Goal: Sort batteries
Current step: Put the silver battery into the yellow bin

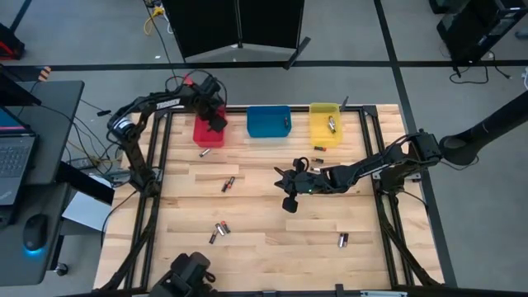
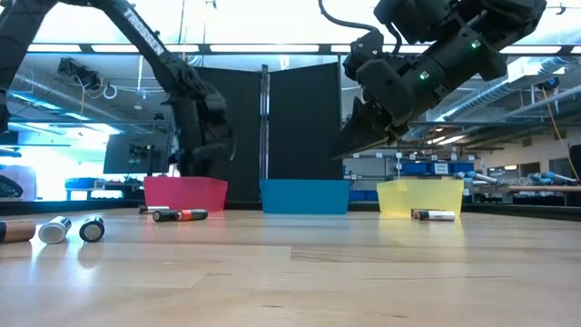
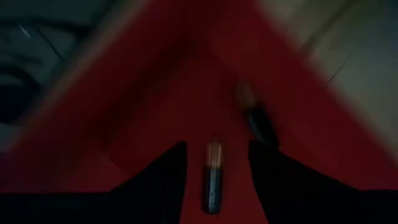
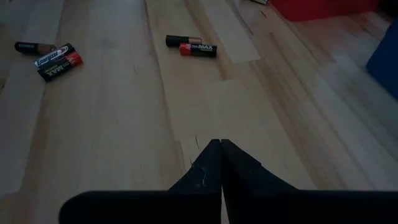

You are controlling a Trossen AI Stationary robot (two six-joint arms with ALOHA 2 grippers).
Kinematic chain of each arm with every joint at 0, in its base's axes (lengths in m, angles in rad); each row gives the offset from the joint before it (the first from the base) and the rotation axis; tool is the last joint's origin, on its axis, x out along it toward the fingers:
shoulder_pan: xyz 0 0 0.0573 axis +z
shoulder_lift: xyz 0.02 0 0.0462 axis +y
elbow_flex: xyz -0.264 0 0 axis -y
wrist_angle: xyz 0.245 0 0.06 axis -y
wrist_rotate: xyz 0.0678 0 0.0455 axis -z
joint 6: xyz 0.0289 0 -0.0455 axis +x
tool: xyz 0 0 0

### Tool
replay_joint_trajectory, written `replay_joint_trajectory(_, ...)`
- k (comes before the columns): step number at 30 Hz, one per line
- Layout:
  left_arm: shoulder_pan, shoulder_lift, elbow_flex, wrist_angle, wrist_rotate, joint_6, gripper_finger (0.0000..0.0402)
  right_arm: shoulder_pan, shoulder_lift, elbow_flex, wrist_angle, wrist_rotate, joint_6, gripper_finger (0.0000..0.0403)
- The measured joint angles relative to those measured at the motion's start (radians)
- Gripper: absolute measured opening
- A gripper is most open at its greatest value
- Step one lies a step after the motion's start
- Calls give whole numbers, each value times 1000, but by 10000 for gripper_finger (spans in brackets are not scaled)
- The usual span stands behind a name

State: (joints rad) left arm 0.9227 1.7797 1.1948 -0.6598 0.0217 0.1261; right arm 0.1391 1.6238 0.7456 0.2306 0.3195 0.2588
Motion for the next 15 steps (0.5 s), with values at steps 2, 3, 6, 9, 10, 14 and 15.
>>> replay_joint_trajectory(2,-7,-47,6,22,-12,0,181,0,0,0,0,0,-5,9)
replay_joint_trajectory(3,-12,-74,6,21,-28,0,181,0,0,0,-1,0,-6,9)
replay_joint_trajectory(6,-37,-180,-20,53,-62,-3,182,0,0,0,-3,0,-8,9)
replay_joint_trajectory(9,-79,-310,-91,113,-77,-23,183,0,0,0,-3,0,-8,9)
replay_joint_trajectory(10,-95,-357,-125,135,-77,-31,183,0,0,0,-3,0,-8,9)
replay_joint_trajectory(14,-179,-540,-273,224,-77,-74,183,0,0,0,-3,0,-8,9)
replay_joint_trajectory(15,-205,-583,-311,236,-77,-86,182,0,0,0,-3,0,-8,9)
